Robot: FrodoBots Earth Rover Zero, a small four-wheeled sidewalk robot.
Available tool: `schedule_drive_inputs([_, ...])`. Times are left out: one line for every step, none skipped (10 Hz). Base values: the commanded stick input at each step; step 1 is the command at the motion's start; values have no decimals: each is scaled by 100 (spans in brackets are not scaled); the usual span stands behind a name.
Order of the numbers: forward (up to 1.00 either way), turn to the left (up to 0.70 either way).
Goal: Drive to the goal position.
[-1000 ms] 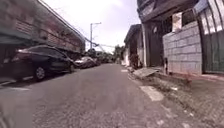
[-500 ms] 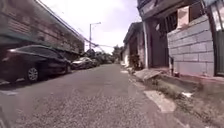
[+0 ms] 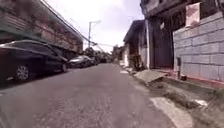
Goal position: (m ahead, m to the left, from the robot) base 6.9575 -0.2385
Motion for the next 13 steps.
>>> schedule_drive_inputs([70,4])
schedule_drive_inputs([70,4])
schedule_drive_inputs([70,4])
schedule_drive_inputs([70,4])
schedule_drive_inputs([70,4])
schedule_drive_inputs([70,3])
schedule_drive_inputs([70,3])
schedule_drive_inputs([70,3])
schedule_drive_inputs([70,3])
schedule_drive_inputs([70,3])
schedule_drive_inputs([70,3])
schedule_drive_inputs([70,3])
schedule_drive_inputs([70,3])
